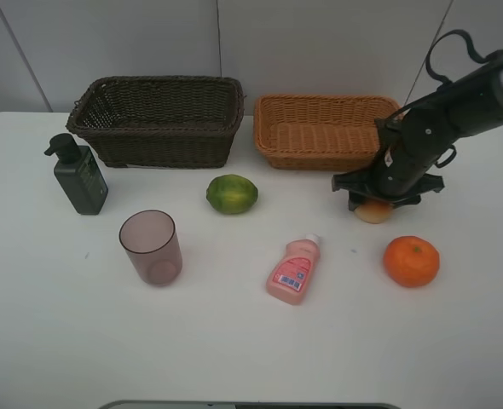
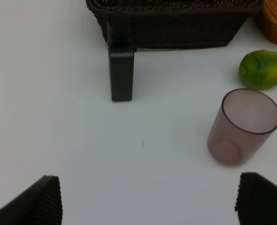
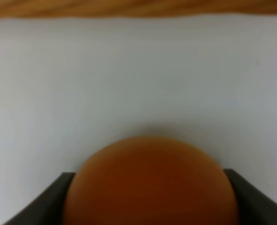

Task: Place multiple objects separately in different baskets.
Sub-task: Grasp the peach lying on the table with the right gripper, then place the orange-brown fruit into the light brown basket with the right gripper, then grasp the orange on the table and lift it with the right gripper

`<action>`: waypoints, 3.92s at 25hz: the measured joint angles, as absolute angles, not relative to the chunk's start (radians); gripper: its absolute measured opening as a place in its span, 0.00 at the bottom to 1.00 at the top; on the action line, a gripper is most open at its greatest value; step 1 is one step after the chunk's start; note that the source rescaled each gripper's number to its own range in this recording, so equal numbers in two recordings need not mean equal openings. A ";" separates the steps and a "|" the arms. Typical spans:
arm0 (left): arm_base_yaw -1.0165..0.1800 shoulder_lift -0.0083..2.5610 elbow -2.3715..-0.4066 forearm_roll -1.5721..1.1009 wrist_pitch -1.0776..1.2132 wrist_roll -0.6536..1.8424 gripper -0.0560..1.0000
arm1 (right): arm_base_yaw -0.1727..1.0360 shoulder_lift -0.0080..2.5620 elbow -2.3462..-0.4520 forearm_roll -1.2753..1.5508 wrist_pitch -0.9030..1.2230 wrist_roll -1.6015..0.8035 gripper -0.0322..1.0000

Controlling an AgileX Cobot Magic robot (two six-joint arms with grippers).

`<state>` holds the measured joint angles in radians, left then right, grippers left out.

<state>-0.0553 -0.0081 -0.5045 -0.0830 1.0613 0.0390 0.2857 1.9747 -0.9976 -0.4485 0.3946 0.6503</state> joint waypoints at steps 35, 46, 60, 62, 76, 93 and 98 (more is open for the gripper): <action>-0.055 -0.008 -0.504 -0.083 1.061 0.039 0.96 | 0.290 2.182 -1.817 -0.203 0.889 0.173 0.27; -0.055 -0.008 -0.504 -0.083 1.061 0.039 0.96 | 0.291 2.299 -1.822 -0.187 0.769 0.175 0.27; -0.055 -0.008 -0.504 -0.083 1.061 0.039 0.96 | 0.302 2.208 -1.822 -0.189 0.809 0.175 1.00; -0.055 -0.008 -0.504 -0.083 1.061 0.039 0.96 | 0.311 2.166 -1.822 -0.186 0.850 0.175 1.00; -0.055 -0.008 -0.504 -0.083 1.061 0.039 0.96 | 0.443 1.721 -1.343 -0.165 0.850 0.182 1.00; -0.055 -0.008 -0.504 -0.083 1.061 0.039 0.96 | 0.517 1.312 -0.828 -0.153 0.847 0.224 1.00; -0.055 -0.008 -0.504 -0.083 1.061 0.039 0.96 | 0.517 1.289 -0.751 -0.153 0.847 0.224 1.00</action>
<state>-0.0553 -0.0081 -0.5045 -0.0830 1.0613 0.0390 0.5175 1.2889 -0.7507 -0.1531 0.8471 0.2242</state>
